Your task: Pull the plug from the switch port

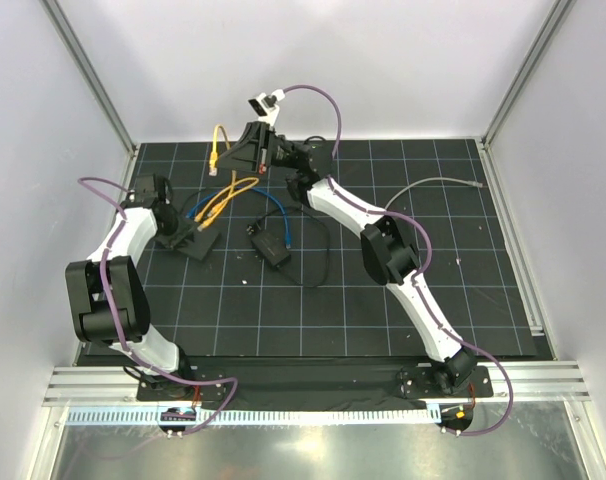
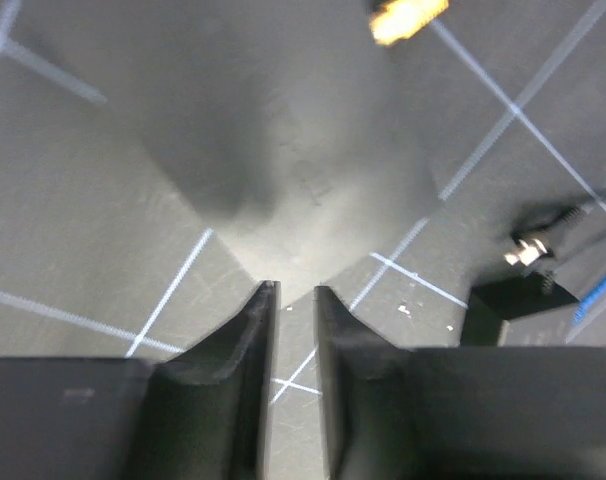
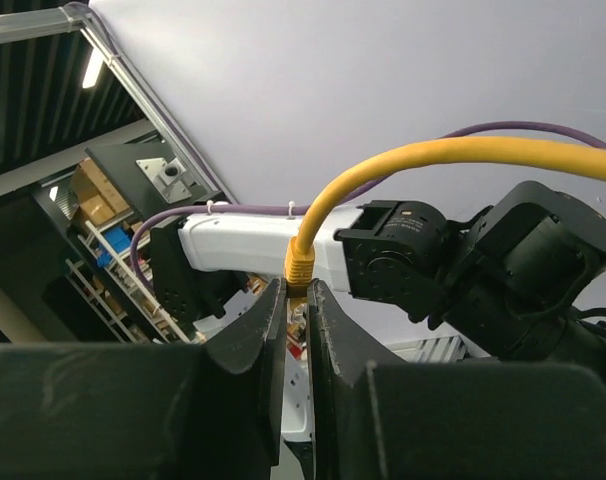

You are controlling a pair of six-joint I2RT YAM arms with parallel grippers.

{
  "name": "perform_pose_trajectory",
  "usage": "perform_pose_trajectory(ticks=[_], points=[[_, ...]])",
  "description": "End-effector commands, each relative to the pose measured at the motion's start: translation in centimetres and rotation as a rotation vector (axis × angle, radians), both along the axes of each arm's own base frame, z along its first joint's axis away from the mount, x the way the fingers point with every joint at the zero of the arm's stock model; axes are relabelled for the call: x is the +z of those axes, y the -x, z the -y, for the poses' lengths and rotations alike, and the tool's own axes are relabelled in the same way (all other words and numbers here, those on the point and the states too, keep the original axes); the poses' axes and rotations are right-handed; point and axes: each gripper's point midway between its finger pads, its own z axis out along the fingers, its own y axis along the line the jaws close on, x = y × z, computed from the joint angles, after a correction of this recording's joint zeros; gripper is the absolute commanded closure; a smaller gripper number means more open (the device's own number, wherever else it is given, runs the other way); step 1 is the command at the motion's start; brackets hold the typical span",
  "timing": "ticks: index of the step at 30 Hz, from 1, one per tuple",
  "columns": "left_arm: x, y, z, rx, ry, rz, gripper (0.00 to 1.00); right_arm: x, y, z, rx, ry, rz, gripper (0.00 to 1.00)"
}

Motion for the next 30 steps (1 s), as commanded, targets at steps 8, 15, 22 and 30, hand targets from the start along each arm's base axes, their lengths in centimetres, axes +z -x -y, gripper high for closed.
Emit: perform_pose_trajectory(ticks=[8,15,22,30], points=[[5.5,-2.6,3.5,-0.188,0.139,0.297,0.52,3.3,2.5,1.2,-0.012,-0.029,0.17,0.99],[6.1,-2.6,4.9,-0.239,0.2,0.351,0.49,-1.2,3.8,-2.5,-0.009,0.179,0.339,0.99],[7.9,-3.6,8.3,-0.354,0.389,0.455,0.44,-5.3,1.7,-4.5,-0.111,0.348,0.35,0.99],[3.9,-3.9,7.3,-0.25,0.389,0.3,0.6,-0.1,5.1,-3.7,-0.047,0.172,0.335,0.99]])
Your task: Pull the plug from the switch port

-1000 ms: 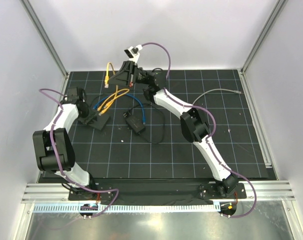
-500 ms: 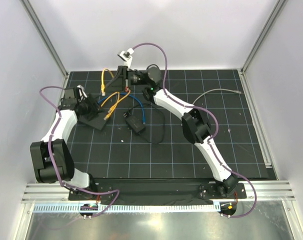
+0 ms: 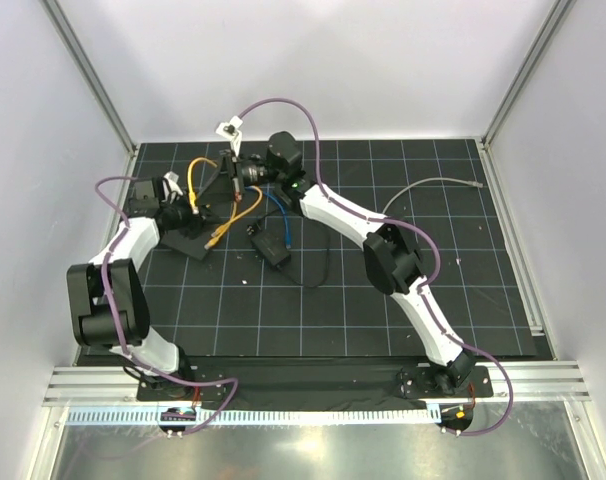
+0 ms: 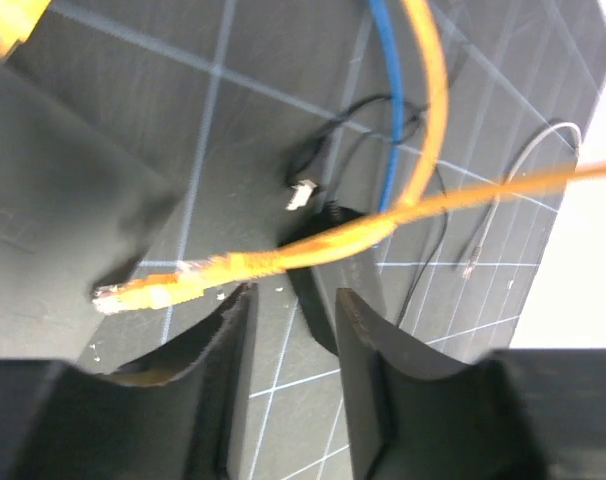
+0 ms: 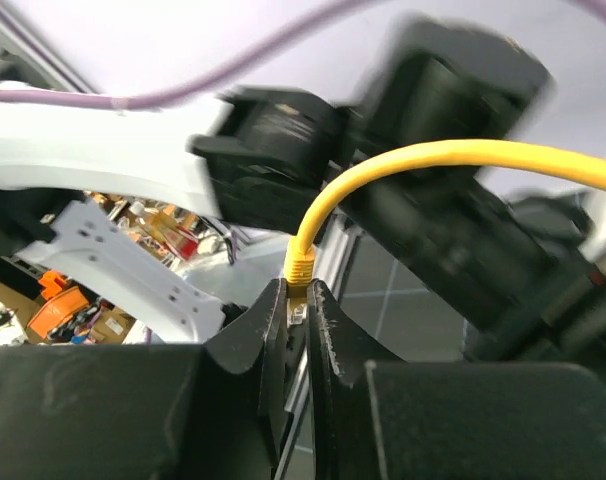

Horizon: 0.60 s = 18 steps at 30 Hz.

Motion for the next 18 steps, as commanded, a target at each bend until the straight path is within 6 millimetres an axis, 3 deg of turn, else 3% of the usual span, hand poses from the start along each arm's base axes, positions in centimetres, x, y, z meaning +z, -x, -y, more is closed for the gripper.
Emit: perform_pose_trajectory(ticks=[1,3,6,14,18], points=[[-0.7,-0.6,-0.3,0.019,0.006,-0.04,0.62,9.1,3.3,2.2,0.053,-0.204,0.118,0.99],[-0.7,-0.8,-0.1,0.003,0.014,-0.035,0.61,9.0,3.3,2.2,0.048,-0.205,0.124,0.99],[-0.6,-0.7,0.3,-0.021,0.022,-0.025,0.52,8.7,3.0,2.1,0.035,-0.181,0.12,0.99],[-0.8,-0.5,0.2,-0.018,0.013,-0.031,0.51,9.3,3.2,2.4,0.029,-0.189,0.128,0.99],[1.5,-0.5,0.1,-0.029,-0.013,0.07,0.51,9.0,1.7,2.2,-0.051,-0.16,0.099,0.99]])
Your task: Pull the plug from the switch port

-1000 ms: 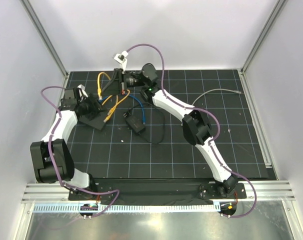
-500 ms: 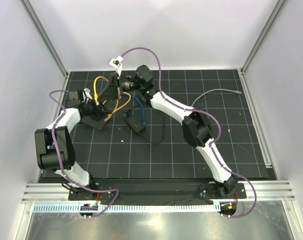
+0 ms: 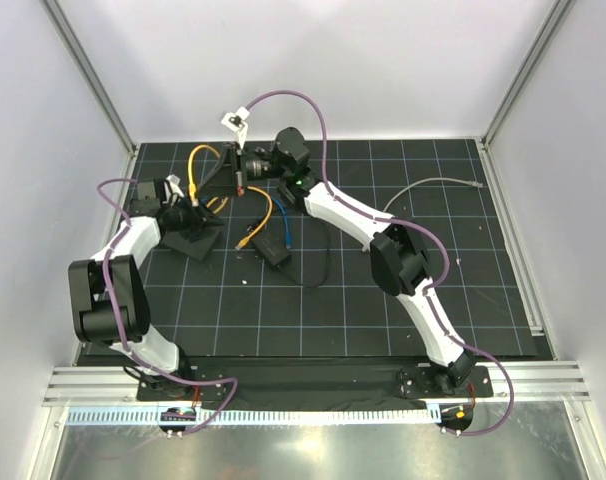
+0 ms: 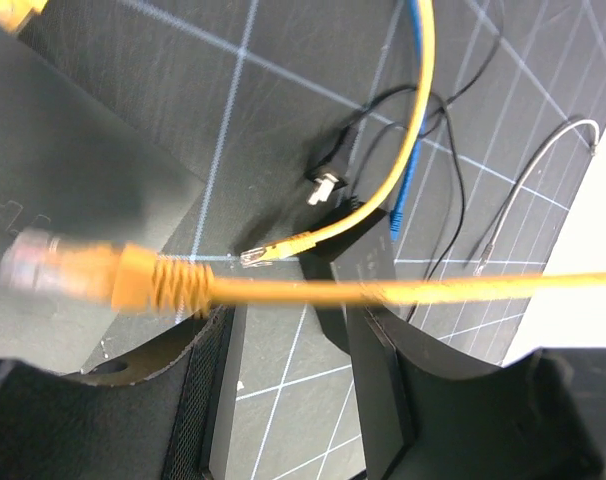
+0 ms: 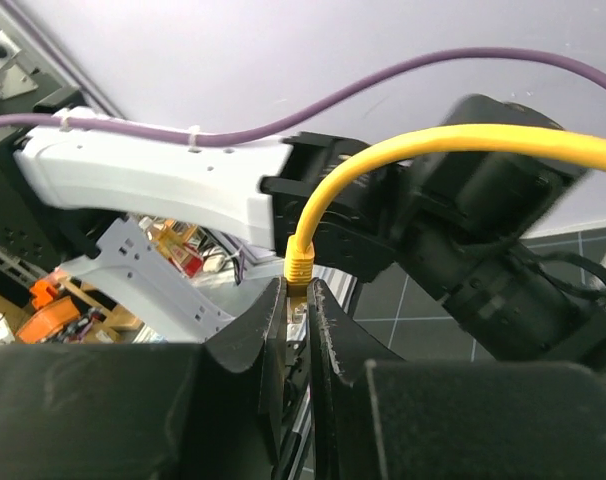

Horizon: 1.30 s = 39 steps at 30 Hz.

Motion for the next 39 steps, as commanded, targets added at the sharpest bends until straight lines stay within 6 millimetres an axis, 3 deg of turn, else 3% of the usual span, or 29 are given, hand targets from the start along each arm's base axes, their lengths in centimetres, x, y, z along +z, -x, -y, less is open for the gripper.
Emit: perform_pose_trajectory(ticks=[1,3,5,9,11,12,13,15,16,17,19,20,21,22,25,26,28,29,35,36,37,39], points=[[4.8,-0.6,0.0,-0.031,-0.038,0.188,0.51,5.0,0.1,1.1,-0.079,-0.054,0.064,0.99],[5.6,-0.6,-0.8,0.003,-0.088,0.222,0.51,5.7,-0.9,1.2,-0.146,-0.04,0.107,0.99],[6.6,-0.3,-1.6,0.039,-0.128,0.254,0.51,4.1,-3.8,1.3,-0.293,0.064,0.084,0.99],[7.5,0.1,-3.5,0.118,-0.222,0.274,0.52,3.5,-8.3,3.8,-0.539,0.224,0.016,0.99],[7.8,0.4,-3.9,0.135,-0.244,0.283,0.52,4.1,-10.2,6.0,-0.671,0.256,-0.024,0.99],[8.0,0.4,-4.1,0.143,-0.252,0.286,0.52,3.0,-11.3,7.3,-0.726,0.297,-0.051,0.99],[7.9,0.4,-4.3,0.149,-0.257,0.284,0.52,4.3,-11.7,8.6,-0.791,0.288,-0.052,0.99],[7.8,0.3,-4.2,0.145,-0.254,0.278,0.52,3.2,-14.2,11.6,-0.922,0.318,-0.094,0.99],[7.8,0.4,-4.1,0.144,-0.25,0.275,0.52,4.4,-14.4,13.2,-0.968,0.294,-0.165,0.99],[7.6,0.4,-4.1,0.14,-0.247,0.266,0.52,2.8,-15.1,14.6,-1.008,0.319,-0.222,0.99],[7.4,0.4,-4.0,0.138,-0.243,0.259,0.52,3.4,-17.1,18.1,-1.066,0.249,-0.326,0.99],[7.5,0.4,-4.0,0.138,-0.243,0.259,0.52,2.7,-17.3,19.7,-1.087,0.247,-0.381,0.99],[7.4,0.4,-4.0,0.139,-0.24,0.255,0.52,2.9,-17.4,20.6,-1.077,0.224,-0.402,0.99],[7.3,0.4,-4.0,0.138,-0.238,0.251,0.52,3.0,-18.5,22.9,-1.101,0.204,-0.423,0.99],[7.2,0.3,-3.8,0.134,-0.231,0.247,0.52,2.2,-18.9,25.2,-1.058,0.163,-0.515,0.99],[7.0,0.3,-3.8,0.133,-0.23,0.241,0.52,1.2,-19.8,27.1,-1.064,0.149,-0.595,0.99],[7.1,0.3,-3.8,0.133,-0.228,0.242,0.53,0.2,-20.0,28.3,-0.985,0.132,-0.658,0.99],[7.0,0.3,-3.8,0.133,-0.228,0.239,0.53,-1.0,-20.8,30.1,-0.973,0.125,-0.738,0.99],[6.6,0.1,-3.6,0.128,-0.21,0.223,0.53,-6.1,-22.1,33.7,-0.794,0.002,-0.962,0.99],[6.6,0.1,-3.5,0.126,-0.208,0.221,0.53,-4.8,-22.5,35.1,-0.759,-0.093,-0.985,0.99],[6.5,0.1,-3.6,0.129,-0.205,0.214,0.53,-6.3,-23.1,35.6,-0.75,-0.114,-1.024,0.99],[6.3,0.2,-3.6,0.127,-0.204,0.208,0.53,-7.2,-23.3,36.5,-0.737,-0.159,-1.044,0.99]])
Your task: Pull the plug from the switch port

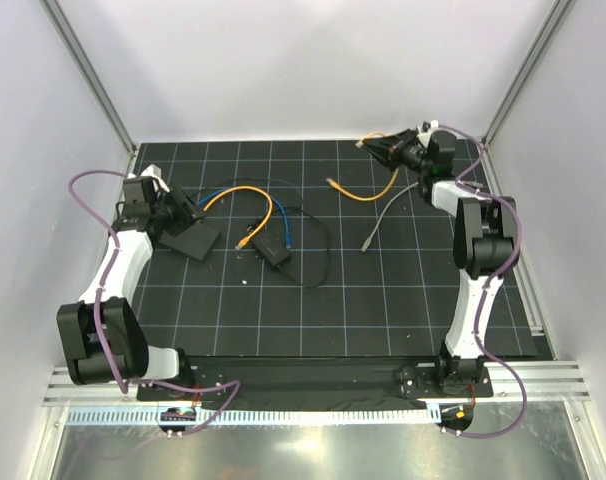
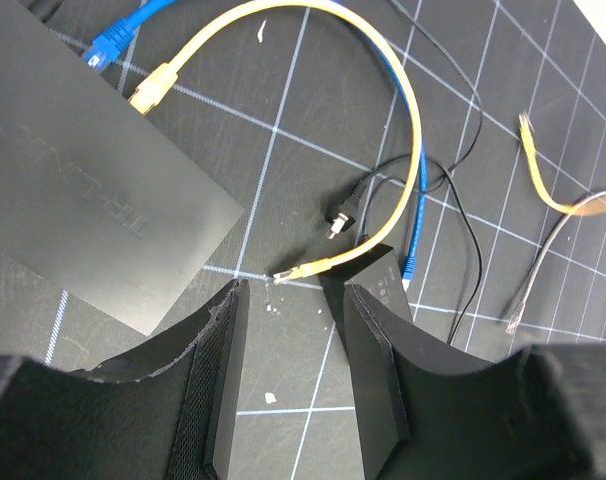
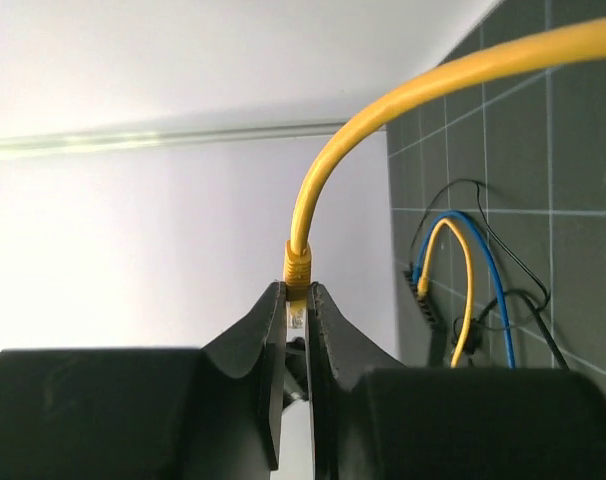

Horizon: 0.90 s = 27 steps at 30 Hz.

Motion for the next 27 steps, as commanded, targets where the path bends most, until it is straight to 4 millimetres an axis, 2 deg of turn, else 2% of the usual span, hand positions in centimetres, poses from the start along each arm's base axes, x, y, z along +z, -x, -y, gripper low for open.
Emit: perform_pose_trajectory(ticks=[1,2,6,7,9,13,18,20,23,24,27], points=[[0.6,-0.4,0.0,-0.004,0.011,0.015,0.53,2.6,1.1,0.2,0.082,-0.193,0.068,0.99],[0.6,-0.3,0.0,-0.005,0.012,0.015,0.53,2.2,0.6,1.8,0.055,-0.186,0.068,0.99],[0.5,-0.4,0.0,-0.004,0.014,0.012,0.53,-1.4,-0.3,3.1,-0.004,-0.104,-0.027,0.99],[0.4,-0.4,0.0,-0.004,0.014,0.01,0.53,-2.2,-0.5,3.4,-0.017,-0.032,-0.001,0.99],[0.3,-0.4,0.0,-0.003,0.016,0.004,0.53,-3.8,-0.8,4.3,-0.075,0.047,-0.076,0.99],[0.2,-0.4,0.0,-0.002,0.018,0.0,0.53,-5.6,-0.6,6.2,-0.152,0.264,-0.134,0.99],[0.0,-0.5,0.1,-0.006,0.021,-0.002,0.53,-7.5,-0.8,7.0,-0.158,0.315,-0.172,0.98],[0.1,-0.4,0.2,-0.007,0.021,-0.002,0.53,-8.3,-1.0,7.2,-0.162,0.327,-0.19,0.94],[0.1,-0.5,0.0,-0.001,0.017,-0.003,0.53,-9.8,-1.2,7.6,-0.162,0.37,-0.212,0.82],[0.1,-0.4,0.0,0.001,0.015,-0.004,0.53,-10.0,-1.3,7.7,-0.164,0.379,-0.217,0.73],[0.0,-0.3,-0.2,0.006,0.007,-0.008,0.53,-10.7,-1.2,8.5,-0.182,0.448,-0.23,0.59]])
